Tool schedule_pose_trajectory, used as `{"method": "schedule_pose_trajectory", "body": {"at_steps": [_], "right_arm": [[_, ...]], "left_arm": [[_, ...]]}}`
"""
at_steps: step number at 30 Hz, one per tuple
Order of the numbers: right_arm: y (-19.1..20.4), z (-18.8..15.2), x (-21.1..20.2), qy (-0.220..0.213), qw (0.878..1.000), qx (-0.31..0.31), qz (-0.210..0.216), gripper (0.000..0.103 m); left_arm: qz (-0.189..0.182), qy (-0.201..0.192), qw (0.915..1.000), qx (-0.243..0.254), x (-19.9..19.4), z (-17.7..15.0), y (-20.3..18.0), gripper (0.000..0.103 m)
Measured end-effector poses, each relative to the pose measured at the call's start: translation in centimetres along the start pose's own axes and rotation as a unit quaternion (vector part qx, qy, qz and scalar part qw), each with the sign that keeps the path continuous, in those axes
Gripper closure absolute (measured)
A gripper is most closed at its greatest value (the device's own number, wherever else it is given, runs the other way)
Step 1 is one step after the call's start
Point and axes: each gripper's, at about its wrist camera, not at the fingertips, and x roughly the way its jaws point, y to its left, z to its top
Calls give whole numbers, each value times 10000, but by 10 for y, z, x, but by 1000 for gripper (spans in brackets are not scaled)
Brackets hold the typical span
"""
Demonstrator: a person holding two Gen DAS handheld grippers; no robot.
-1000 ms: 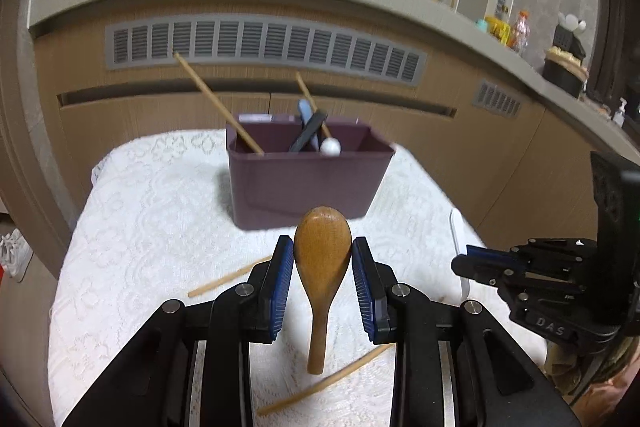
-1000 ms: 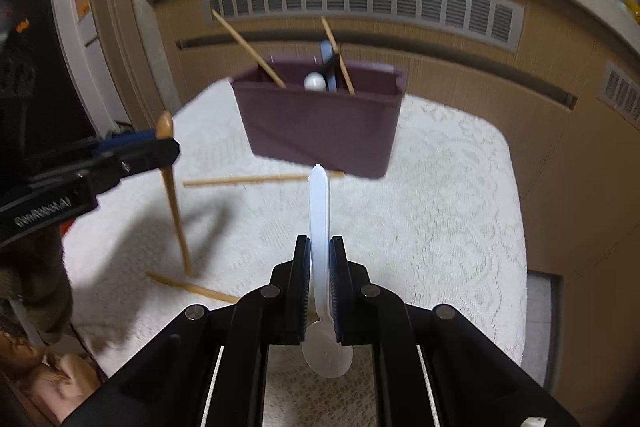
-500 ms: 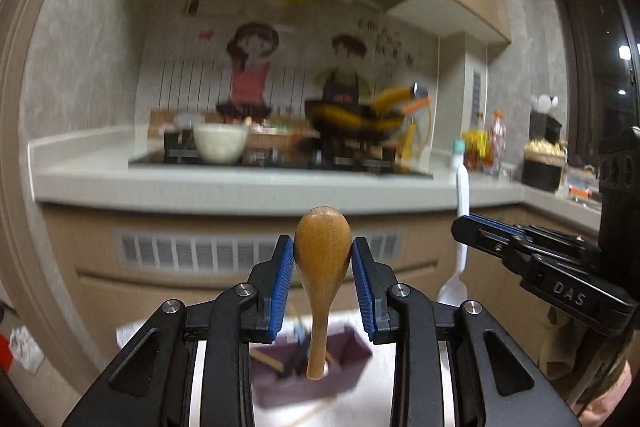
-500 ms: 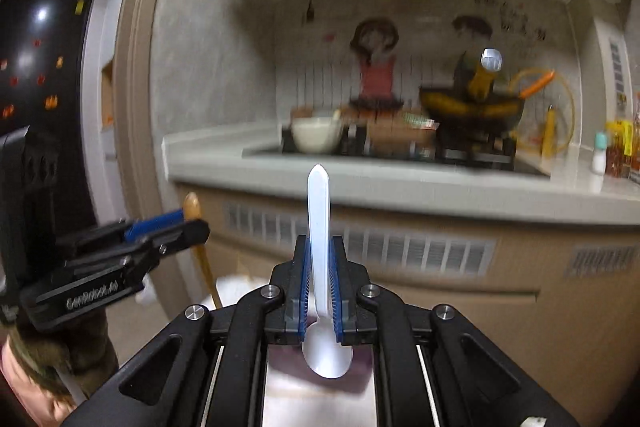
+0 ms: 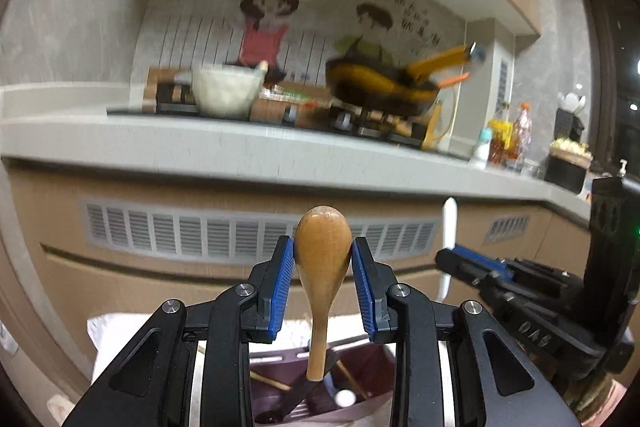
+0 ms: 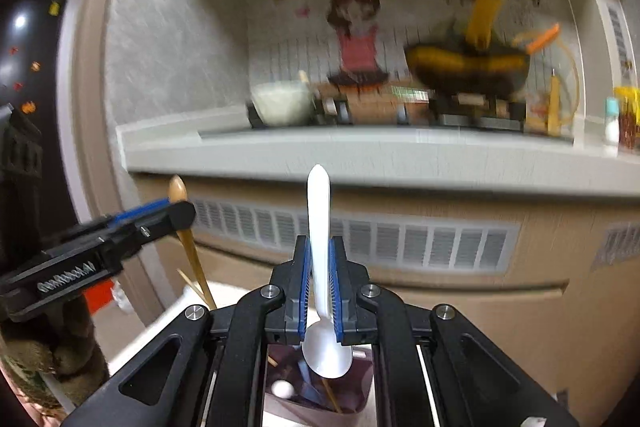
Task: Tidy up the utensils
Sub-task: 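Lower both spoons into the caddy and open both tools, then move the left tool toward a loose chopstick while the right tool approaches another chopstick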
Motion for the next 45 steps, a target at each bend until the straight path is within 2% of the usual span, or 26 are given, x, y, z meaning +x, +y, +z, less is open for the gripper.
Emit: {"method": "schedule_pose_trajectory", "body": {"at_steps": [6, 9, 13, 15, 17, 21, 23, 26, 30, 31, 32, 34, 35, 36, 37, 38, 39, 42, 45], "right_arm": [[-11, -46, 60, 732, 9972, 125, -119, 93], [-8, -68, 79, 1055, 9943, 69, -155, 93], [3, -90, 90, 1330, 9907, -222, -165, 93], [7, -95, 92, 1438, 9890, -310, -128, 91], [11, -98, 92, 1525, 9876, -354, -108, 80], [17, -98, 85, 1540, 9869, -470, -74, 74], [20, -97, 78, 1511, 9871, -530, -74, 67], [23, -99, 62, 1491, 9868, -631, -34, 62], [27, -111, 38, 1724, 9819, -758, 200, 58], [28, -120, 31, 1887, 9783, -801, 306, 51], [29, -128, 27, 2013, 9753, -833, 364, 45], [30, -143, 20, 2227, 9695, -931, 429, 44], [32, -153, 16, 2354, 9656, -1014, 434, 44], [34, -161, 14, 2444, 9627, -1081, 427, 44], [32, -170, 8, 2522, 9602, -1120, 428, 44], [33, -177, 6, 2603, 9578, -1129, 456, 44], [35, -184, 4, 2692, 9553, -1117, 503, 44], [40, -200, -2, 2866, 9497, -1076, 655, 44], [41, -211, -9, 3014, 9442, -1040, 831, 44]], "left_arm": [[-36, 619, 9981, -72, 46, -45, 9, 72], [226, 856, 9961, -18, 62, -68, 13, 72], [335, 1000, 9944, 48, 72, -88, 15, 72], [342, 1047, 9939, 58, 74, -95, 15, 71], [328, 1073, 9937, 30, 73, -98, 17, 71], [319, 1074, 9937, 24, 67, -100, 19, 67], [343, 1074, 9936, 62, 61, -99, 20, 64], [376, 1077, 9933, 169, 47, -101, 21, 63], [385, 1226, 9902, 547, 26, -112, 21, 62], [360, 1291, 9891, 607, 23, -115, 22, 62], [268, 1429, 9872, 655, 20, -122, 24, 62], [-51, 1817, 9811, 663, 21, -133, 28, 62], [-217, 2010, 9768, 703, 21, -141, 29, 57], [-224, 1927, 9773, 852, 16, -145, 27, 53], [-345, 2135, 9712, 998, 17, -152, 24, 49], [-488, 2392, 9644, 1019, 19, -158, 23, 49], [-525, 2498, 9616, 1006, 20, -163, 21, 49], [-574, 2650, 9530, 1352, 17, -177, 8, 49], [-801, 2935, 9420, 1418, 20, -190, 1, 49]]}}
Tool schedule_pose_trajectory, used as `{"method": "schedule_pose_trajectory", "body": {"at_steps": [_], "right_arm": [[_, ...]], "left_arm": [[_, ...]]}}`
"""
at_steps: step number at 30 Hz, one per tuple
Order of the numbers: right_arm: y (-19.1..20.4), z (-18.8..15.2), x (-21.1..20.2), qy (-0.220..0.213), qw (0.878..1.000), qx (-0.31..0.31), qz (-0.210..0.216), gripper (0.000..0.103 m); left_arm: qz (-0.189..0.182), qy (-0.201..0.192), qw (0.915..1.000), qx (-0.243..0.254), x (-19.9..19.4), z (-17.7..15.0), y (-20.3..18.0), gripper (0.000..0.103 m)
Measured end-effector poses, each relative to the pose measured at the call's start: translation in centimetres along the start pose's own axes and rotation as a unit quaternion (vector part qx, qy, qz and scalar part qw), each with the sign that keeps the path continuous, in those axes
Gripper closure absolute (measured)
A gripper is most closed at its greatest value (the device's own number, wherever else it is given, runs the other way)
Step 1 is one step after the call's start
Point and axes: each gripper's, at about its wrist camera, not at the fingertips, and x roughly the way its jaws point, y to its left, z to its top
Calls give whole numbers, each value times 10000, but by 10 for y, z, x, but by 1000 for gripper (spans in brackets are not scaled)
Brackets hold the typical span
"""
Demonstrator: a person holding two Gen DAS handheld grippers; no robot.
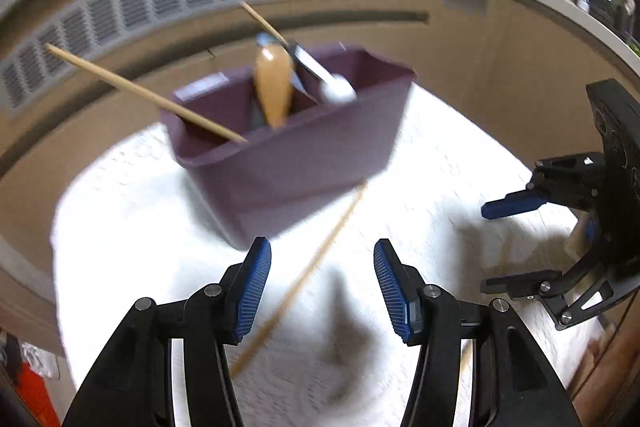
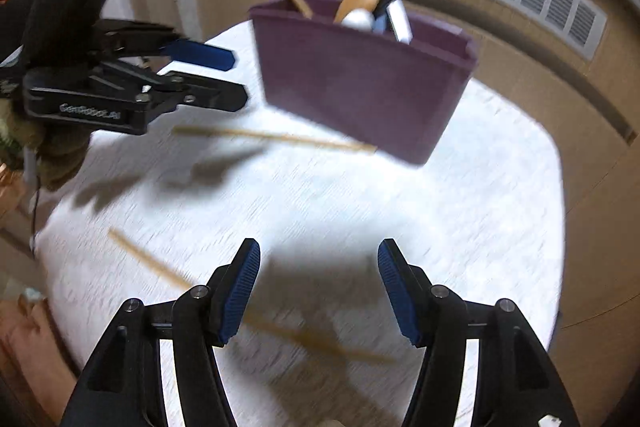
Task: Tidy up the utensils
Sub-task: 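Move the left tool toward a loose chopstick while the right tool approaches another chopstick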
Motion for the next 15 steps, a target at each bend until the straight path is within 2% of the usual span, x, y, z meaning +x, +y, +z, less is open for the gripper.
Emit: {"method": "schedule_pose_trajectory", "body": {"at_steps": [4, 8, 12, 15], "right_arm": [[-4, -15, -1, 108, 9998, 164, 100, 44], [-6, -26, -7, 119, 9991, 379, 177, 44], [-8, -41, -17, 246, 9966, 745, 254, 42], [-11, -52, -19, 463, 9915, 1134, 436, 41]], "left_arm": [[-70, 500, 9985, -208, 28, -6, 10, 49], [-34, 892, 9929, -779, 47, -12, 35, 49], [-200, 1002, 9886, -1107, 43, -18, 37, 49], [-396, 1072, 9865, -1174, 35, -27, 22, 49]]}}
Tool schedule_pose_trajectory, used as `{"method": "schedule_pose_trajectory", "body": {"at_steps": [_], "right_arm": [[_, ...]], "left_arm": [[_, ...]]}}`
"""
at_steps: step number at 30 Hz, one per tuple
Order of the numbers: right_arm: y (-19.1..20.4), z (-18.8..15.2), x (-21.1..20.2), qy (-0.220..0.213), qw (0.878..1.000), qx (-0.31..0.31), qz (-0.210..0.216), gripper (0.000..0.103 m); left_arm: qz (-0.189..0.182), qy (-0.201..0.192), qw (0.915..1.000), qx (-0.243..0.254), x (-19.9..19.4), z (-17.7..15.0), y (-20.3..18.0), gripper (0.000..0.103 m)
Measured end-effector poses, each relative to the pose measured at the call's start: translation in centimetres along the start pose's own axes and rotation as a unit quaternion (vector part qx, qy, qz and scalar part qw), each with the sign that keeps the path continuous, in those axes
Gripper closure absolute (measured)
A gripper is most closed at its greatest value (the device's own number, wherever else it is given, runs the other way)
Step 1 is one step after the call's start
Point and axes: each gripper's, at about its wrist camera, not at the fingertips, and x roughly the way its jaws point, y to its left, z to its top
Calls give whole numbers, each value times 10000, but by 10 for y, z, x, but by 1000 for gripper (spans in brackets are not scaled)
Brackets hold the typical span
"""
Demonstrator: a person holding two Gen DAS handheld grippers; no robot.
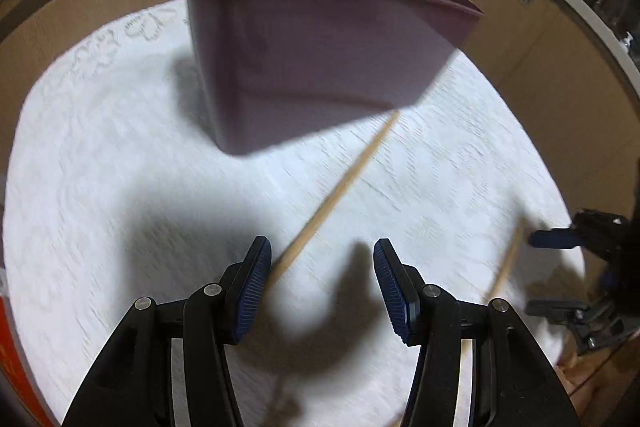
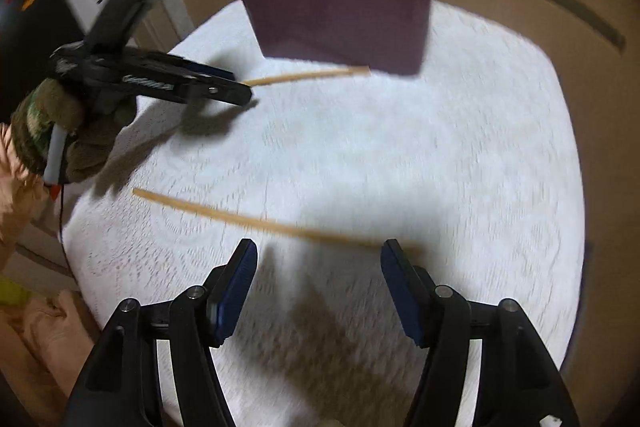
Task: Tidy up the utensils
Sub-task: 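Move the left tool toward a loose chopstick while the right tool approaches another chopstick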
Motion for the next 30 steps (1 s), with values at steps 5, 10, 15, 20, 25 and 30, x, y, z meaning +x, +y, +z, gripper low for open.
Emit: {"method": "schedule_pose_trajectory", "body": {"at_steps": [5, 10, 15, 20, 25, 30], "right_arm": [[-9, -5, 1, 168, 9979, 575, 257, 41], [-8, 16, 12, 58, 9961, 879, 97, 41], [5, 37, 33, -142, 9949, 867, -487, 40], [19, 59, 52, -252, 9906, 948, -949, 27], [39, 61, 67, -250, 9888, 426, -1405, 14], [37, 54, 61, -120, 9912, 126, -1313, 13]], "left_arm": [[-323, 57, 9995, -31, -7, -24, -19, 49], [-494, 40, 9988, 47, -16, -44, -36, 48], [334, -404, 9985, 148, -36, -58, -37, 48], [579, -562, 9967, -85, -48, -60, -13, 48], [646, -529, 9963, -185, -44, -62, -2, 47], [616, -493, 9966, -249, -38, -62, 1, 47]]}}
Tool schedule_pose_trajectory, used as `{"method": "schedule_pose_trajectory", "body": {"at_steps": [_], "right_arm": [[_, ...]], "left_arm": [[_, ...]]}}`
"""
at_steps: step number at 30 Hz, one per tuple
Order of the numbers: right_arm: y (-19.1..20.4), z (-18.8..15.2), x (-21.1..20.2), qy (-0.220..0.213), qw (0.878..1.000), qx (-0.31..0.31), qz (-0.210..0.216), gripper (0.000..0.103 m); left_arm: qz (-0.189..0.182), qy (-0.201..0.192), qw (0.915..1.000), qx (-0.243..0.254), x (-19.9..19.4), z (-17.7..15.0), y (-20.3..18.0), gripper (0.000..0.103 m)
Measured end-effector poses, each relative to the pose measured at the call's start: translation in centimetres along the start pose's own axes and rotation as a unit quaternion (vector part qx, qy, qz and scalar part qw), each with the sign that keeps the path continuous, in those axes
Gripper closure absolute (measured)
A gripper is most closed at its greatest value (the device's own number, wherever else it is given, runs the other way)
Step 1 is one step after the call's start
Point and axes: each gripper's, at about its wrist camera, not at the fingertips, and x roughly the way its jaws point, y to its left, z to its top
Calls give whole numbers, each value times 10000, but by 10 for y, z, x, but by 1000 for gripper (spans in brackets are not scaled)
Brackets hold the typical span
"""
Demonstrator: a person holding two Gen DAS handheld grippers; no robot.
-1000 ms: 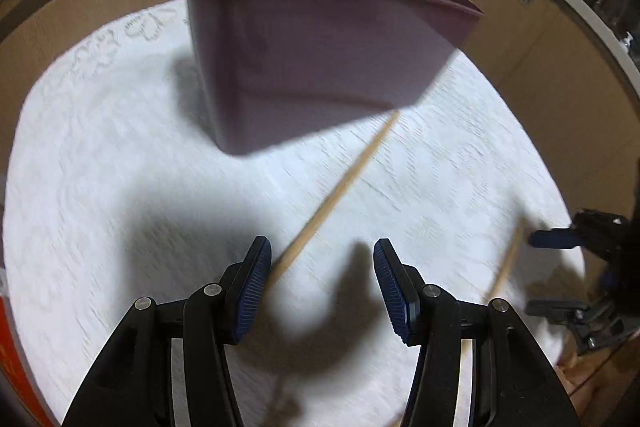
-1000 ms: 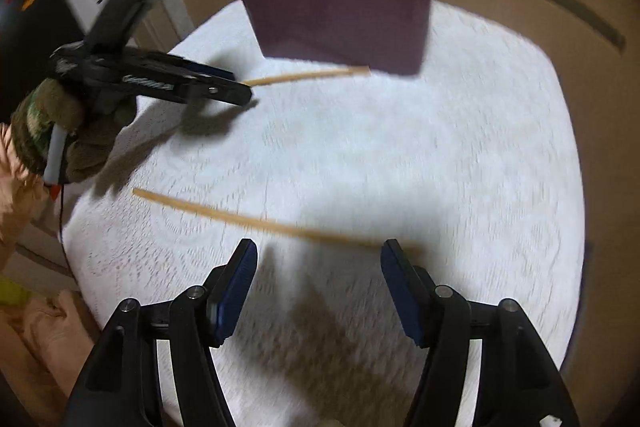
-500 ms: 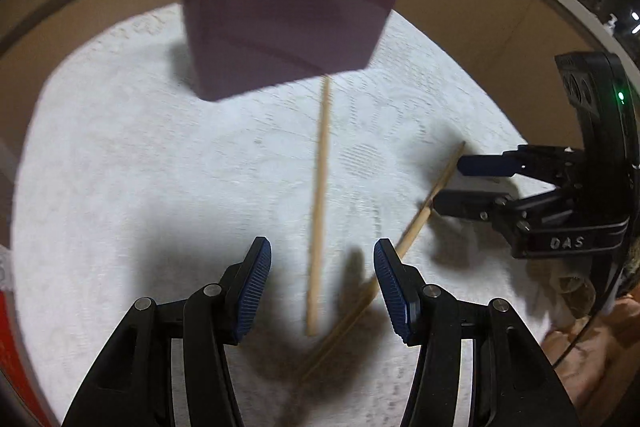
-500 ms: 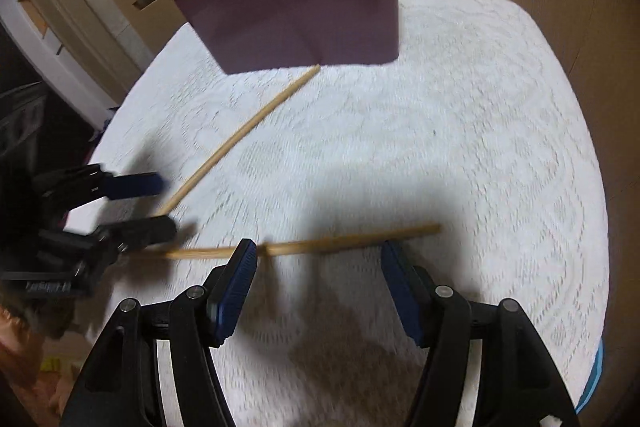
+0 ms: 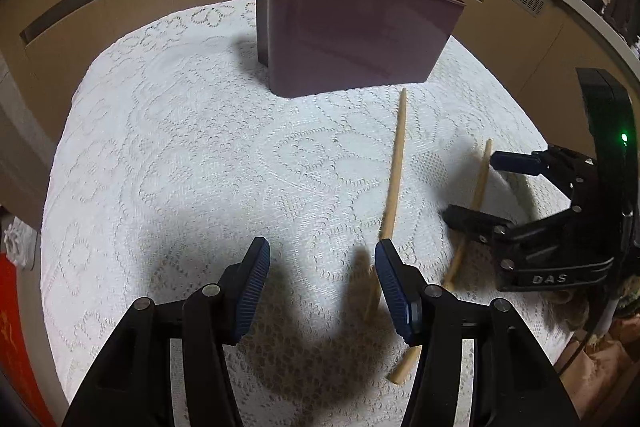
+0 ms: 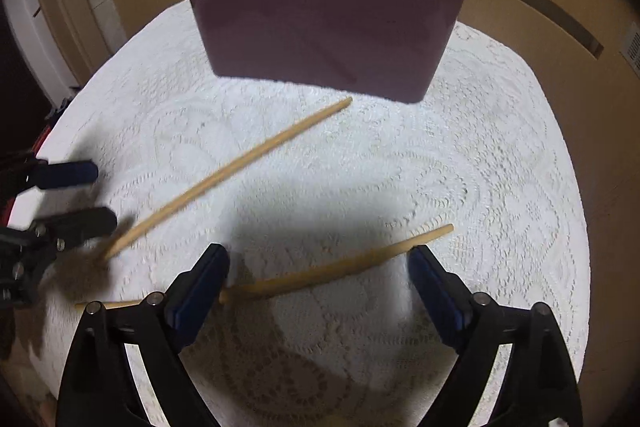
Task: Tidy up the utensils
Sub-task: 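Move the left tool toward a loose chopstick while the right tool approaches another chopstick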
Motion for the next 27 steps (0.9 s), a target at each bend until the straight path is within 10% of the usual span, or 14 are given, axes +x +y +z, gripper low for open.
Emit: {"method": "schedule_pose_trajectory", "body": {"at_steps": [18, 21, 24, 27], "right_arm": [[-22, -34, -13, 499, 9983, 305, -46, 1], [-13, -31, -20, 203, 9997, 127, 30, 28], [0, -24, -24, 131, 9995, -70, 268, 79], [3, -17, -30, 77, 9991, -227, 349, 93]], "left_arm": [[31, 33, 9999, 121, 2, 5, -14, 45], [42, 55, 9999, 77, 4, 8, -13, 45], [-4, 51, 9999, 157, 4, 13, -20, 45], [-84, 71, 9996, 263, 4, 18, -29, 45]]}}
